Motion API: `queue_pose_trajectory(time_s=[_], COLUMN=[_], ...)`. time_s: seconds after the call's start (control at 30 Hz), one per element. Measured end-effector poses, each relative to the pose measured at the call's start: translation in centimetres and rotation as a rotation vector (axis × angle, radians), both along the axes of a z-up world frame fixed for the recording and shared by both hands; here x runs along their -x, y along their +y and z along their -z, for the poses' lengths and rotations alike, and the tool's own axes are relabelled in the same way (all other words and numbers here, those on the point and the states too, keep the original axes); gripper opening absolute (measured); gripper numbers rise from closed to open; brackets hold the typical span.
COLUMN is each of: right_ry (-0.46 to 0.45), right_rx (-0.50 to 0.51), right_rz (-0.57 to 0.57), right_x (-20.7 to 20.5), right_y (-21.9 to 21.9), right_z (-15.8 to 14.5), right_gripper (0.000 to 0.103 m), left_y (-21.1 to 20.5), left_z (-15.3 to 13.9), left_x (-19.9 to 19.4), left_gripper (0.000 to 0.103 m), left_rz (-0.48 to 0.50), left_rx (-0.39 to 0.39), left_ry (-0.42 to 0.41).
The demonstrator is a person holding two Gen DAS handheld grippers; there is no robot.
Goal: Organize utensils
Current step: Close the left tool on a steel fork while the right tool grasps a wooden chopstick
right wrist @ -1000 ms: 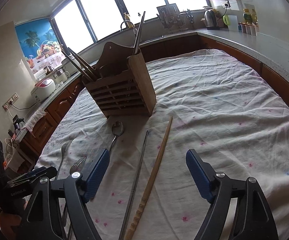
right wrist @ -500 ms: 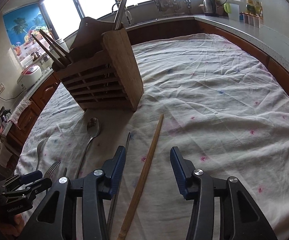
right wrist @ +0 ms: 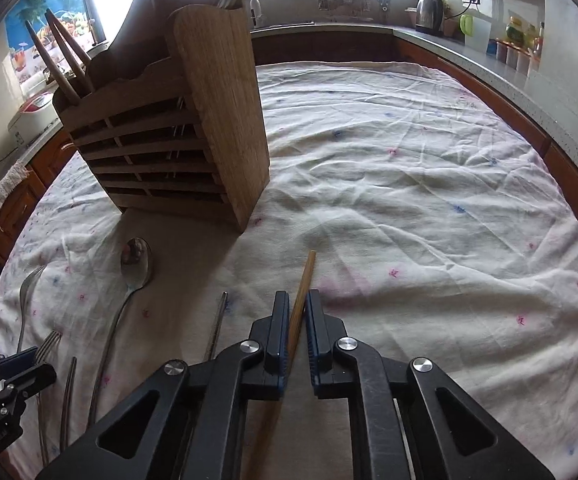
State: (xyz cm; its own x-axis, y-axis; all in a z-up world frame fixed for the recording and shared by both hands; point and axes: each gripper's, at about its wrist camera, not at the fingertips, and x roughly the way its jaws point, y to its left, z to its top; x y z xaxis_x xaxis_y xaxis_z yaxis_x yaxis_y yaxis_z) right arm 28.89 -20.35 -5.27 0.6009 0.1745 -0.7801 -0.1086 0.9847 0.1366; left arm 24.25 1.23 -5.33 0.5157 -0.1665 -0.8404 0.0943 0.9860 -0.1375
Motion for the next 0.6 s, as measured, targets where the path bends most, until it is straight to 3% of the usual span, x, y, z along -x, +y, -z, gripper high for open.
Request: queue_pose_trajectory(time_s=[0.2, 0.6], right_ry=[-0.019, -0.136], right_rx=[-0.087, -0.181], right_rz=[-0.009, -0.021], right_x=[1.4, 6.3], right_y=[-0.7, -1.6], right_z=[-1.5, -7.3], right_gripper=[0.006, 0.006], left_y=[0.7, 1.6], left_z=[-1.0, -6.4], left_x=[0.6, 4.0], left_gripper=[0.023, 0.021], left_rz=[-0.006, -0.007], left_rx=[0.052, 0.090], left_ry=[-0.019, -0.148])
